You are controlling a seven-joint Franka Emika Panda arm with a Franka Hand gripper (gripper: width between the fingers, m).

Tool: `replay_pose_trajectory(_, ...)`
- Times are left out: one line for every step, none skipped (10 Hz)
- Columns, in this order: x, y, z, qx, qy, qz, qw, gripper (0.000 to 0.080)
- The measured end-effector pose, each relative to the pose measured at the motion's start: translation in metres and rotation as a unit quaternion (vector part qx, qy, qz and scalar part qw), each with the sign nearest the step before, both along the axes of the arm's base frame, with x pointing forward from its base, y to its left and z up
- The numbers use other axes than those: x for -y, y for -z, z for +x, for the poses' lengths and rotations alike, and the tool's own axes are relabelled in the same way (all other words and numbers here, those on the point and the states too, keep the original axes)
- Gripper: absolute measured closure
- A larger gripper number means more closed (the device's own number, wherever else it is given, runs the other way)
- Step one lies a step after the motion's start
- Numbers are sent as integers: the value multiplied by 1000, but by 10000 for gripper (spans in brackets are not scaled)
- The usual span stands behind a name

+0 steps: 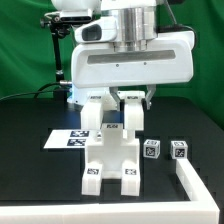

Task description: Assemble chair

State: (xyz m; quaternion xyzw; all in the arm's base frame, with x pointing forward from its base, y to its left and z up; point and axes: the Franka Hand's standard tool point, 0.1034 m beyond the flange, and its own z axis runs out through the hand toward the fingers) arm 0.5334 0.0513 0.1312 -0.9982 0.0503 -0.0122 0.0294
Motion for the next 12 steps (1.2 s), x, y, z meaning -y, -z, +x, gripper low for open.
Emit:
replay_pose_trajectory(2,5,-1,-2,1,-2,1000,515)
replay_pose_trajectory(3,11,-2,-3,1,-4,1000,515)
replay_pose_trajectory(4,16,-1,-1,1,-7,1000,515)
replay_pose_trajectory(5,21,-2,-2,-1,-9,1000,515)
replay_pose_trajectory(6,26,-2,-2,-1,-11,1000,515)
replay_pose_trajectory(7,31,-2,-2,-4,-13,1000,515)
replay_pose_trajectory(11,33,-2,-2,-21,-14,1000,515)
replay_pose_trajectory(17,33,0,-1,-35,-15,999,515)
replay_pose_trajectory(25,33,5,3,-50,-15,999,515)
replay_pose_trajectory(29,34,7,9,-61,-15,998,515)
replay_pose_trajectory(39,34,14,26,-73,-16,997,515)
replay_pose_trajectory(39,34,14,26,-73,-16,997,515)
